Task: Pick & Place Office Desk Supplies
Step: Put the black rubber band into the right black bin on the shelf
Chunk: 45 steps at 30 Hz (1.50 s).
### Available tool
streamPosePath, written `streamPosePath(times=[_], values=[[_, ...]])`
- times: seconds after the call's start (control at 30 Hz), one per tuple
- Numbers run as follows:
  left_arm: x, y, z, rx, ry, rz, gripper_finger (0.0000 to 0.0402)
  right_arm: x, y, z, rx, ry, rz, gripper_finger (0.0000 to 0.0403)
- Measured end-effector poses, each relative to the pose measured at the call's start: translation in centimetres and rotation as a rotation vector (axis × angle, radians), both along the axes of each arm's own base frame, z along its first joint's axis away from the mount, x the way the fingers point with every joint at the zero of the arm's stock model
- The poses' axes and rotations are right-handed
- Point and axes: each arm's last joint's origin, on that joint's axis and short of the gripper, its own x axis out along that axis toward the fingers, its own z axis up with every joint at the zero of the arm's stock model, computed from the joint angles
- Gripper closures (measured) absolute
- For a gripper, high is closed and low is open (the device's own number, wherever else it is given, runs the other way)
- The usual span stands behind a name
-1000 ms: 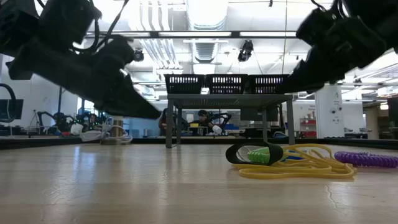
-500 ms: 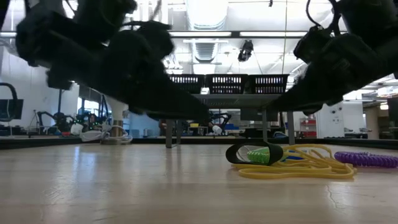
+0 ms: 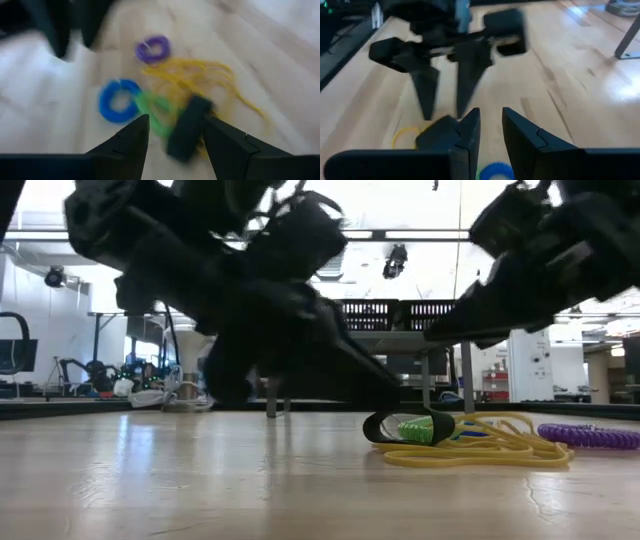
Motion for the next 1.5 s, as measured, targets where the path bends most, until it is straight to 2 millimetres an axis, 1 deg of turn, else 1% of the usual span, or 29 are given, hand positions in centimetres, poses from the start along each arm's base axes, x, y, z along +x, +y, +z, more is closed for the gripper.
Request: streamPosePath(times=[0.17, 0.43, 0.53, 0.7, 0.8, 0.9, 0.97, 1.03, 1.07, 1.13, 1.2, 1.37, 1.43, 1.5], values=[[0.5, -0.1, -0.2, 0.008, 0.005, 0.010, 0.0221, -0.9, 0.7, 0.2, -0.002, 0.000, 0.034, 0.0330], [0.2, 0.1, -1.1, 0.000, 0.072, 0.026, 0.0272, -1.2, 1.2, 0.3, 0.002, -0.006, 0.049, 0.0328], [0.0, 0.0, -1.2, -0.009, 0.092, 0.026, 0.0273, -1.2, 1.2, 0.3, 0.003, -0.005, 0.048, 0.0332], [0.0, 0.0, -1.3, -0.042, 0.104, 0.046, 0.0261, -1.2, 1.2, 0.3, 0.004, -0.004, 0.048, 0.0335], [0.0, 0.1, -1.3, -0.069, 0.108, 0.066, 0.0264, -1.2, 1.2, 0.2, 0.010, -0.002, 0.045, 0.0332], [0.0, 0.1, -1.3, -0.081, 0.111, 0.073, 0.0293, -1.2, 1.2, 0.2, 0.013, -0.001, 0.044, 0.0330], [0.0, 0.1, -1.3, -0.078, 0.115, 0.072, 0.0330, -1.2, 1.2, 0.2, 0.014, 0.000, 0.044, 0.0331], [-0.1, 0.0, -1.4, -0.079, 0.122, 0.069, 0.0376, -1.2, 1.2, 0.2, 0.017, 0.000, 0.042, 0.0333], [-0.1, 0.0, -1.3, -0.083, 0.123, 0.072, 0.0386, -1.2, 1.2, 0.2, 0.017, 0.000, 0.042, 0.0334], [-0.3, 0.1, -0.7, -0.093, 0.137, 0.084, 0.0389, -1.2, 1.2, 0.2, 0.018, 0.001, 0.042, 0.0337], [-0.5, 0.1, 0.6, -0.105, 0.133, 0.099, 0.0389, -1.2, 1.2, 0.2, 0.018, -0.001, 0.042, 0.0337], [-1.3, 0.3, 4.7, -0.108, 0.059, 0.192, 0.0394, -1.1, 1.2, 0.4, 0.006, -0.026, 0.049, 0.0332], [-1.6, 0.4, 5.7, -0.114, -0.001, 0.238, 0.0395, -1.0, 1.2, 0.8, 0.010, -0.061, 0.039, 0.0330], [-2.0, 0.5, 6.1, -0.112, -0.059, 0.275, 0.0395, -0.9, 1.2, 0.9, 0.016, -0.079, -0.002, 0.0326]])
